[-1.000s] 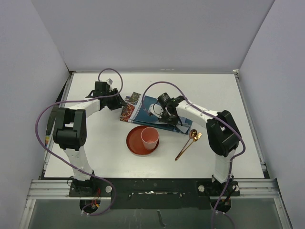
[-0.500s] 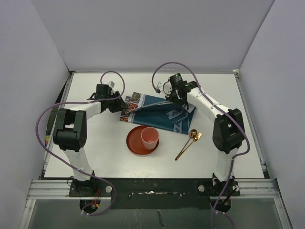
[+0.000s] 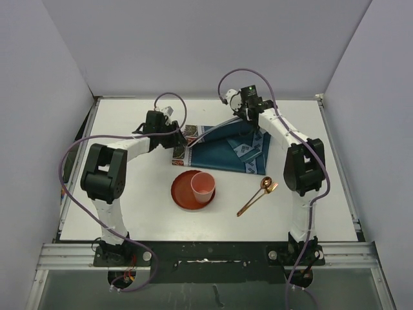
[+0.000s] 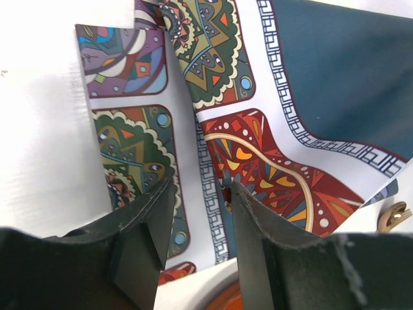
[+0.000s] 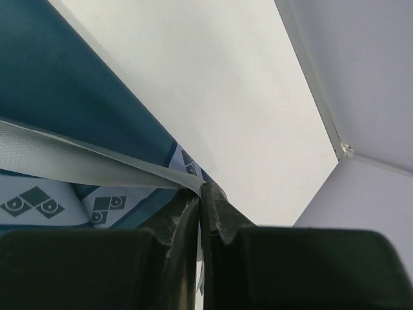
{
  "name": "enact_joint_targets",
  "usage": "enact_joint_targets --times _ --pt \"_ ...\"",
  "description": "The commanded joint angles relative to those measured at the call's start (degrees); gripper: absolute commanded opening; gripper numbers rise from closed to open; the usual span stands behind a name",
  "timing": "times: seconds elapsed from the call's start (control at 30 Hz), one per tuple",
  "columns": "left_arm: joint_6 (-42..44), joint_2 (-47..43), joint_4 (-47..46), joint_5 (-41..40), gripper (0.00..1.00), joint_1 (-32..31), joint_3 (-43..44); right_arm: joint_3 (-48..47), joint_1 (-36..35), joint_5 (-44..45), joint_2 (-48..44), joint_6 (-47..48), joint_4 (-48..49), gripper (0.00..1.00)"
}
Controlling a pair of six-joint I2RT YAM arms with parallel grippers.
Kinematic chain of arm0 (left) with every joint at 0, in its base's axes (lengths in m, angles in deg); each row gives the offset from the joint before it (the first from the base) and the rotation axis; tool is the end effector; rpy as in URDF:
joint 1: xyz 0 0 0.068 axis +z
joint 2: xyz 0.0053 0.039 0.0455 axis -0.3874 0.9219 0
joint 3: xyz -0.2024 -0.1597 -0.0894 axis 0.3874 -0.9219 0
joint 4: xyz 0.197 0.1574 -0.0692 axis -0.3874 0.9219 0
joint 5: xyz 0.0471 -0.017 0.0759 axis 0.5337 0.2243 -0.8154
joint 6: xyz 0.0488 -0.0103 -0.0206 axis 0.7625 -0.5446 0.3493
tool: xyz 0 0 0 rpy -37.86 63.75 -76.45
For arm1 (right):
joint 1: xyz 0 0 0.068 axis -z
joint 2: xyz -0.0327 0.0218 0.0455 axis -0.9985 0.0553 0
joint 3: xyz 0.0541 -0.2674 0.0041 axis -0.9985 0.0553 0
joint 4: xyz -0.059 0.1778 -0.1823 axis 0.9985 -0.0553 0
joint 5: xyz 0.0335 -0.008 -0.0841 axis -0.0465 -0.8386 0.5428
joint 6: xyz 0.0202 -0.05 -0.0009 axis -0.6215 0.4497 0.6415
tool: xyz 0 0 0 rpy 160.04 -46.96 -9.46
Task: Set the dinner table for one person
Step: Flatten out the napkin at the center of the board.
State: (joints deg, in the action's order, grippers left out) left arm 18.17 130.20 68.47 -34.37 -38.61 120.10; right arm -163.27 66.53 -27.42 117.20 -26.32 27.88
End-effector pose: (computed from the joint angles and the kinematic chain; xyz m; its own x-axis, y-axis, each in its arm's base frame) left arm 0.3985 -0.1247 0.1766 -0.8078 -0.2366 -0.5398 0.1131 0.8367 -0.5359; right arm 0.4416 0.1549 0.2635 -0.4500 -0.7824 -0.4306 -0.5816 0.6226 -0.5236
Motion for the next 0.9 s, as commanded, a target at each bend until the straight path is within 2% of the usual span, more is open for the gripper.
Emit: enact_joint_targets --times 0.0,0.23,0.43,0.6,0.63,0.7,0.73,0.8,0.83,0.87 --pt "-1.43 3.99 -3.84 0.68 0.39 0.57 2.78 -4.17 0.81 5.34 2.78 0.83 9.3 0.0" --pt "1.32 3.1 -2.54 -0.34 0.39 0.87 2.3 -10.02 3.07 6.8 9.6 -0.96 9.14 0.0" --pt "1.55 3.08 -2.57 -0.52 0.39 1.37 2.19 -8.25 3.3 10.05 12.6 -1.77 12.63 0.0" --pt "1.44 2.46 -2.96 -0.68 0.39 1.99 2.05 -10.42 4.59 13.21 15.03 -3.88 13.38 0.0" --pt "1.53 2.17 -3.04 -0.69 0.39 2.08 1.99 -10.5 4.8 13.39 15.0 -4.15 13.52 0.04" --pt "1.76 1.77 -3.02 -0.54 0.39 2.2 2.12 -10.18 5.16 13.47 14.71 -4.1 14.04 0.19" --pt "1.93 1.68 -2.94 -0.51 0.39 2.21 2.26 -9.79 5.21 14.04 14.4 -3.95 14.65 0.3" --pt "2.07 1.79 -2.73 -0.31 0.39 2.27 2.63 -8.39 5.22 15.53 13.62 -3.48 16.87 0.58" --pt "2.08 1.96 -2.65 -0.21 0.39 2.28 2.85 -7.54 5.18 16.36 13.23 -3.08 18.21 0.64" --pt "2.04 2.18 -2.63 -0.1 0.39 2.21 2.99 -7.03 5.3 17.26 13.0 -2.66 19.17 0.65"
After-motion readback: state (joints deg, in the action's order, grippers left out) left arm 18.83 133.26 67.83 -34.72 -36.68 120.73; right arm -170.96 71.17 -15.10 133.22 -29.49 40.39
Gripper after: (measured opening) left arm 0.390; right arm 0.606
